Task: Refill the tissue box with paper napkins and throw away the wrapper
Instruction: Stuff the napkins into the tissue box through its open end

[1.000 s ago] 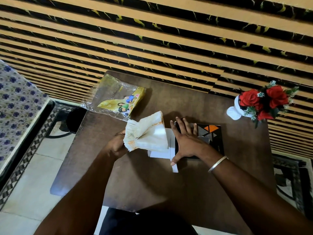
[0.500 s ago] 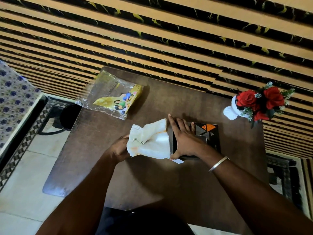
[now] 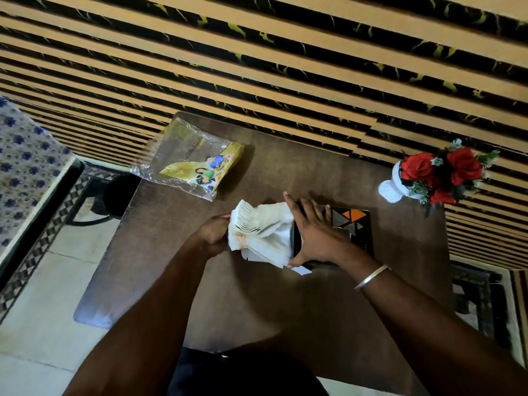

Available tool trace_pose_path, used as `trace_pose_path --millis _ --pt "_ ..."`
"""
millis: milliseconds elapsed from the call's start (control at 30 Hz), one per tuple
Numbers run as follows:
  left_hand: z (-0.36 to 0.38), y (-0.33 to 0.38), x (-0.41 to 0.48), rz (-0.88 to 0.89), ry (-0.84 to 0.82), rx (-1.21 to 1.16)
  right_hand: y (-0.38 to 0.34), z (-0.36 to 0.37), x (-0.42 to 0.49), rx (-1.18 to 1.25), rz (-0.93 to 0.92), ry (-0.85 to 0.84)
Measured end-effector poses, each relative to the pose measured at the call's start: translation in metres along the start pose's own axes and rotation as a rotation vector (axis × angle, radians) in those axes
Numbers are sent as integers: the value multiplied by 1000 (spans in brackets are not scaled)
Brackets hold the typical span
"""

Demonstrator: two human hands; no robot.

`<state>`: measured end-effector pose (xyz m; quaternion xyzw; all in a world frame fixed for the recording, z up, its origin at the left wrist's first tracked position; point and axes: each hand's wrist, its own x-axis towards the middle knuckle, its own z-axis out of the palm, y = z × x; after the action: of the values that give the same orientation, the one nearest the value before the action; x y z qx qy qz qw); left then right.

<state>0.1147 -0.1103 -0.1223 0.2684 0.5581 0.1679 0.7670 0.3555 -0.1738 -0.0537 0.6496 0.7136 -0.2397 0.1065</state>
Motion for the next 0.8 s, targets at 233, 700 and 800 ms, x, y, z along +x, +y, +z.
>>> trace_pose_path --millis 233,700,800 --pt "6 17 6 -256 99 -187 -4 5 1 -19 15 -23" --pt "8 -14 -3 -220 17 -150 -5 0 0 -23 7 2" --pt "-3 -12 3 -154 -46 -64 -6 -1 0 7 0 -1"
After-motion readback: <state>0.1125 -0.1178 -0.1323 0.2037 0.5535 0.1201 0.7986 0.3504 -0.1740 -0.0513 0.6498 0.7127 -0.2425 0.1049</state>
